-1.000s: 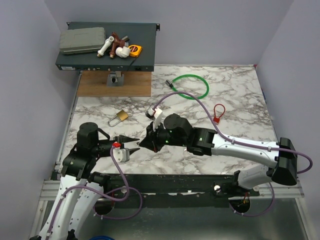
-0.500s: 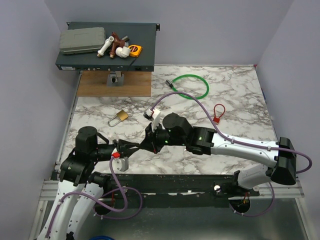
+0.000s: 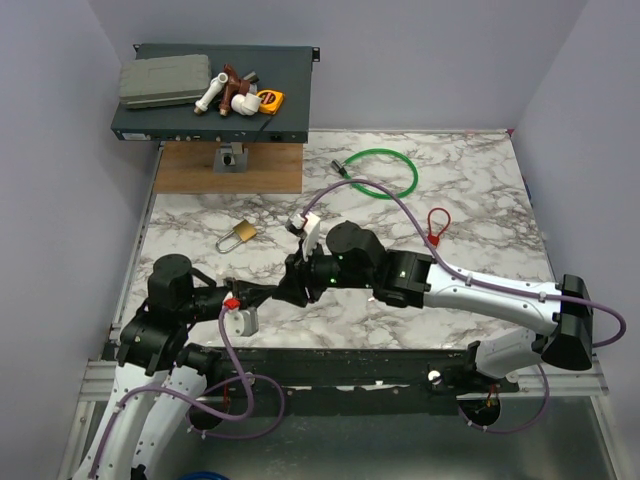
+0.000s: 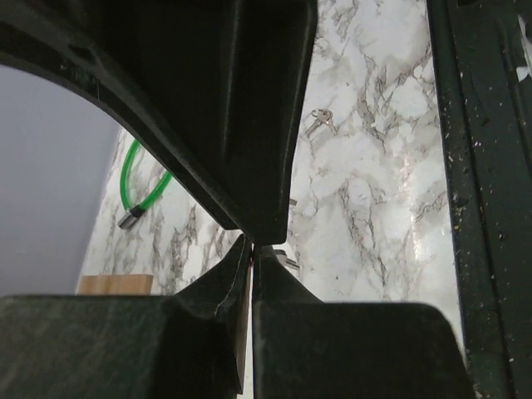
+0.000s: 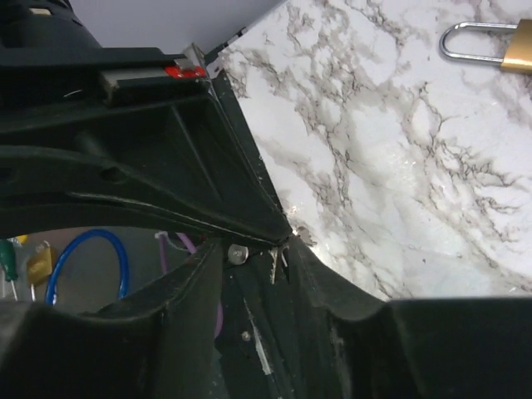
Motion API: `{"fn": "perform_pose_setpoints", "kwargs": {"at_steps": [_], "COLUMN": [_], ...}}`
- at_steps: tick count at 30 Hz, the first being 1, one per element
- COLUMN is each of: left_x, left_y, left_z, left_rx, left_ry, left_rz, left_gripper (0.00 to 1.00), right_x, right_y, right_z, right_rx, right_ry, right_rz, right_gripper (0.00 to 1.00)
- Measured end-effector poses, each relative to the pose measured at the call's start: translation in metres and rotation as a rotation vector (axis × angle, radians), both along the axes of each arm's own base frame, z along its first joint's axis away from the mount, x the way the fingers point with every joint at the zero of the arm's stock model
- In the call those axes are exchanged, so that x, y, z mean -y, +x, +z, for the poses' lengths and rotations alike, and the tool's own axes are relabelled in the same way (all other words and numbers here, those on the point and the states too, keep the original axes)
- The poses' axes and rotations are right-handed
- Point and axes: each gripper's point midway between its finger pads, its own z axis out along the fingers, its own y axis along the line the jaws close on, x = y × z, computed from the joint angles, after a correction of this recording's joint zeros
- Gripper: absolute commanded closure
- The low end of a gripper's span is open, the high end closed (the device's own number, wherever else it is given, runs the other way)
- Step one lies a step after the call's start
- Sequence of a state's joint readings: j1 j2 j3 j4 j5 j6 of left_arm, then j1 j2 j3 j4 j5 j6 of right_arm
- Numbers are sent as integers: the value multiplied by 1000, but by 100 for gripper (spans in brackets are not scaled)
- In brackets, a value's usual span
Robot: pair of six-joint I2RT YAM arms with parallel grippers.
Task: Unlock with the key
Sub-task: Pick up the key from the center of the board.
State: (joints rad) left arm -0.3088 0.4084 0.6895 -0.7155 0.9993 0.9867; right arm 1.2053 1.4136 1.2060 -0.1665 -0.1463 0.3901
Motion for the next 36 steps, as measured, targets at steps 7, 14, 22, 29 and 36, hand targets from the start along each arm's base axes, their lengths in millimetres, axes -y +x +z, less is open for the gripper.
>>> {"fn": "perform_pose_setpoints", "kwargs": {"at_steps": [7,14,22,29,36], "left_x": [6,19,32,35,36], "left_y": [7,3,-1,-7,-11], "left_z": [3,35,80,107,117], "left_rx": [-287,-555,-774,-849,-873], "left_ry": [-92,-270,-433,-509,-535], "left_rz": [94,116,56,9,-16], "left_gripper": [100,100,100,100,100], "right_x": [15,61,61,54,49], "right_y": [7,-3,-6,-12,-17], "right_z": [32,98,106,118,128], "right_rx": [78,199,246,278,292], "right_ry": [66,299,373,435,482], "right_rz": [-52,-86,-64,-12,24], "right_gripper": [42,52,53,63,73]}}
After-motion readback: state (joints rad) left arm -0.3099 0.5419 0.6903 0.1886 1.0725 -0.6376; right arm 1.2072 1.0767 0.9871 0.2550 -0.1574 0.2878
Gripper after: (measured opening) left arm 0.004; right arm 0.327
